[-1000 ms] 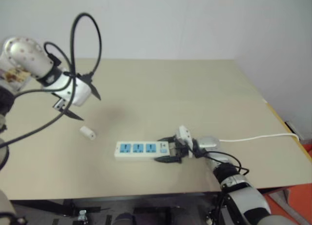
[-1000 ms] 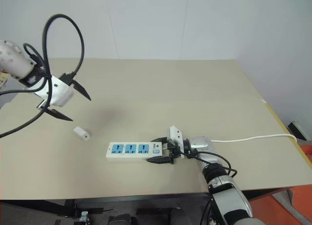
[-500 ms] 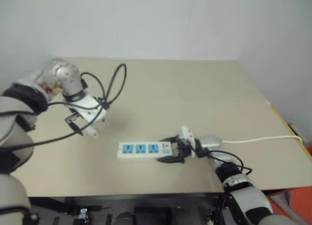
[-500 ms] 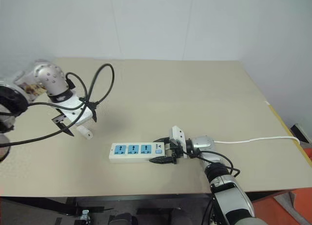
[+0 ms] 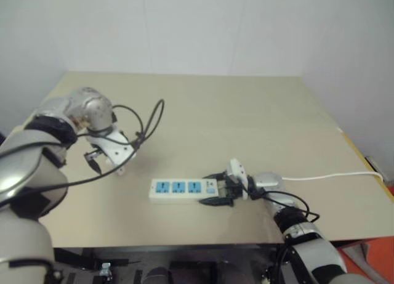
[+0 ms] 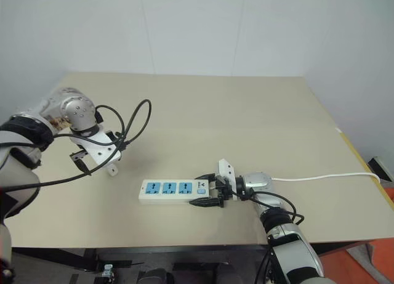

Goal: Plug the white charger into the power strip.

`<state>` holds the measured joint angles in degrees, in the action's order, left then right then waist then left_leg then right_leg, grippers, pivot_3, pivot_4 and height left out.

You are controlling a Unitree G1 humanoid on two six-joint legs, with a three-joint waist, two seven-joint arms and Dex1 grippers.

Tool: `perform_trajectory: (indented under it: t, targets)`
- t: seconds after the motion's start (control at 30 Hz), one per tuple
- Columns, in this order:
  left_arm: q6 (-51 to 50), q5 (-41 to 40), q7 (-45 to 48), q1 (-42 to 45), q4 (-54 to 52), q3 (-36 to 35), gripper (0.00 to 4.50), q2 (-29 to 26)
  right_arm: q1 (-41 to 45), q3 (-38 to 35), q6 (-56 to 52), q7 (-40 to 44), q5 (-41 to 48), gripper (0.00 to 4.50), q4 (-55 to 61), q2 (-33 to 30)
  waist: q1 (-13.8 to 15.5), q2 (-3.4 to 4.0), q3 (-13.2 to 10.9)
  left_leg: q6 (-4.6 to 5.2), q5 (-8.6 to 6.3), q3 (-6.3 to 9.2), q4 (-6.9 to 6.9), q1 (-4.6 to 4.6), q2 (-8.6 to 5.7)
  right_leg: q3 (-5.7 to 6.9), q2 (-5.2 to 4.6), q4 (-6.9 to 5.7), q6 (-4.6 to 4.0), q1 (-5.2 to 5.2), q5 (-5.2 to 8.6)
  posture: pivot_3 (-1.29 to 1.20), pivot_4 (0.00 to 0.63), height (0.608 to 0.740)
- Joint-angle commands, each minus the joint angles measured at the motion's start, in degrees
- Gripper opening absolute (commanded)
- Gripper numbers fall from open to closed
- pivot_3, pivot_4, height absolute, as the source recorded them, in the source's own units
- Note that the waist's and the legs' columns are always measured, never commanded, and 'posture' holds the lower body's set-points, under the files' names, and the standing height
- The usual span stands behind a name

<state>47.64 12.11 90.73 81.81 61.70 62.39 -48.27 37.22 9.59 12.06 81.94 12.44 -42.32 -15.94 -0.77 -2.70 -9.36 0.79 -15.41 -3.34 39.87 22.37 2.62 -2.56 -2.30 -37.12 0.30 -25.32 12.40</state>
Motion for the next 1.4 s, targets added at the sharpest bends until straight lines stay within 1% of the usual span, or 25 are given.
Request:
perform_trajectory:
  t: [0.03, 0.13, 0.4, 0.6, 0.87, 0.97, 1.27, 1.4]
  targets:
    - [-0.2, 5.4, -2.1, -0.6, 1.1, -4.4, 4.50, 0.2, -0.9, -0.8, -1.0, -0.2, 0.6, 3.41, 1.9, -0.3, 0.0, 0.00, 0.0, 0.00, 0.00, 0.00, 0.00, 0.01, 0.00, 0.00, 0.00, 0.00, 0.00, 0.00, 0.00, 0.00, 0.150, 0.740]
    - [-0.8, 9.0, -3.4, -1.6, 1.6, -6.8, 4.50, 0.9, -1.2, -0.9, -1.3, -0.5, 0.7, 3.41, 2.5, -0.4, 0.0, 0.00, 0.0, 0.01, 0.00, 0.00, 0.00, 0.00, 0.00, 0.00, 0.00, 0.00, 0.00, 0.00, 0.00, 0.00, 0.150, 0.740]
    - [-4.0, 13.9, -5.5, -4.7, 2.4, -12.9, 4.50, 4.0, -2.1, -0.9, -2.3, -1.2, 0.8, 3.41, 4.2, -0.4, 0.0, 0.00, 0.0, 0.00, 0.00, 0.01, 0.00, 0.00, 0.00, 0.01, 0.00, 0.00, 0.00, 0.01, -0.01, 0.00, 0.150, 0.740]
    - [-5.6, 18.4, -10.3, -6.3, 3.0, -14.9, 4.50, 5.8, -2.9, -1.0, -2.8, -1.9, 0.9, 3.41, 5.4, -0.3, 0.0, 0.00, 0.0, 0.01, 0.00, 0.01, 0.00, 0.00, 0.00, 0.01, -0.01, -0.01, 0.00, 0.01, -0.02, 0.00, 0.150, 0.740]
    - [-6.3, 22.6, -13.7, -6.2, 5.2, -16.3, 4.50, 7.2, -4.8, -1.3, -4.3, -2.8, 1.1, 3.41, 8.5, -1.4, 0.0, 0.00, 0.0, 0.01, -0.01, 0.02, -0.01, 0.00, 0.00, 0.01, -0.01, 0.00, 0.01, 0.02, -0.02, 0.00, 0.150, 0.740]
    - [-6.0, 23.2, -13.2, -6.1, 5.6, -17.0, 3.92, 7.4, -5.0, -1.3, -4.5, -3.3, 1.1, 3.41, 8.9, -1.4, 0.0, 0.00, 0.0, 0.01, -0.01, 0.02, 0.00, -0.01, -0.01, 0.01, -0.01, -0.01, 0.01, 0.03, -0.03, 0.00, 0.150, 0.740]
    - [-5.0, 23.4, -10.1, -5.8, 6.4, -19.4, 1.05, 7.2, -4.6, -1.3, -4.1, -4.2, 0.7, 3.41, 8.4, -1.3, 0.0, 0.00, 0.0, 0.01, -0.01, 0.02, 0.00, -0.01, -0.01, 0.01, -0.01, -0.01, 0.01, 0.03, -0.03, 0.00, 0.150, 0.740]
    - [-5.3, 21.2, -8.0, -5.5, 6.4, -22.2, 1.03, 7.5, -4.3, -1.1, -3.7, -4.0, 0.6, 3.41, 7.9, -1.2, 0.0, 0.00, 0.0, 0.01, 0.00, 0.02, 0.00, -0.01, -0.01, 0.01, -0.02, -0.01, 0.01, 0.04, -0.03, 0.00, 0.150, 0.740]
